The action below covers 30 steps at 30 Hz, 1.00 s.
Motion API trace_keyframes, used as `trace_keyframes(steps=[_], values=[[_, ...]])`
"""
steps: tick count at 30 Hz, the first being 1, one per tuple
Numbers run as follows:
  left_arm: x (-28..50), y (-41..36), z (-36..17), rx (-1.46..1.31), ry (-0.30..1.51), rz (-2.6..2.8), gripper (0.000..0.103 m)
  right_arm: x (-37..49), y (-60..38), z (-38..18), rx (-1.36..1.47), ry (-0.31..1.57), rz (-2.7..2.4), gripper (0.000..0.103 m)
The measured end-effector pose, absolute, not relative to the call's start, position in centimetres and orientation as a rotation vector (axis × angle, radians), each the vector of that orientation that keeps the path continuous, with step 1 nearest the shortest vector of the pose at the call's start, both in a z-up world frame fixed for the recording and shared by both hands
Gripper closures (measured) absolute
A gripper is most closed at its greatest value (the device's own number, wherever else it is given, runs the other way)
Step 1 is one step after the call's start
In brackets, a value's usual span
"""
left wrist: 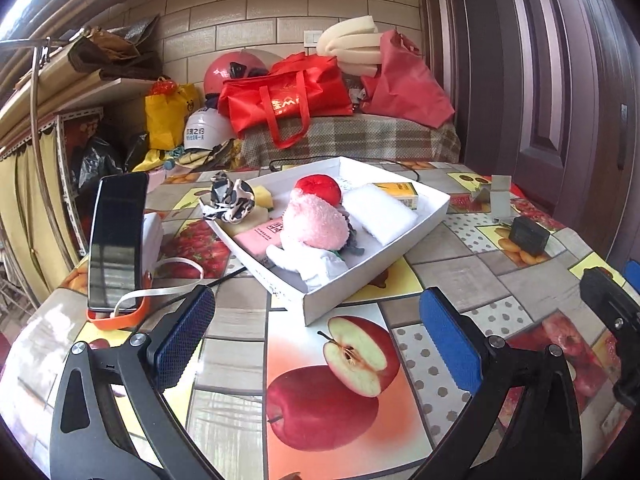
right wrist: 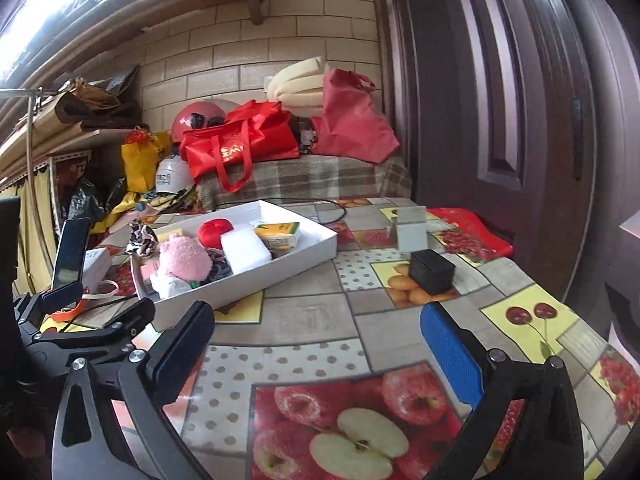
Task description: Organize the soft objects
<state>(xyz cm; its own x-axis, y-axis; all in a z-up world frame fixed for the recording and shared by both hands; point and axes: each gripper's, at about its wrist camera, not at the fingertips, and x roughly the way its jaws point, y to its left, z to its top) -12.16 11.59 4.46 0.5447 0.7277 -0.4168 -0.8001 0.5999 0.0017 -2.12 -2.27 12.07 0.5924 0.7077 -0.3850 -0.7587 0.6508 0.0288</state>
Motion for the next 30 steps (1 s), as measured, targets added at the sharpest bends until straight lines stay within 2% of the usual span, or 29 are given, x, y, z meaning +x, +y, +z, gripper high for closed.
trace_keyframes(steps=[4, 11, 30], values=[[-11.9, 10.7, 4.6, -0.141, 0.405, 0.952, 0.000, -1.0, -4.4, 12.3, -0.054, 0.399, 0.807, 0.000], [-11.7, 9.9, 4.5, -0.109, 0.417, 0.980, 0.000, -1.7, -7.9, 13.6, 0.081, 0.222, 0.730, 0.000], [-11.6, 9.7, 4.5, -0.119, 0.432, 0.928, 0.000, -1.4, -6.5, 12.8, -0.034, 0.306, 0.769, 0.000]])
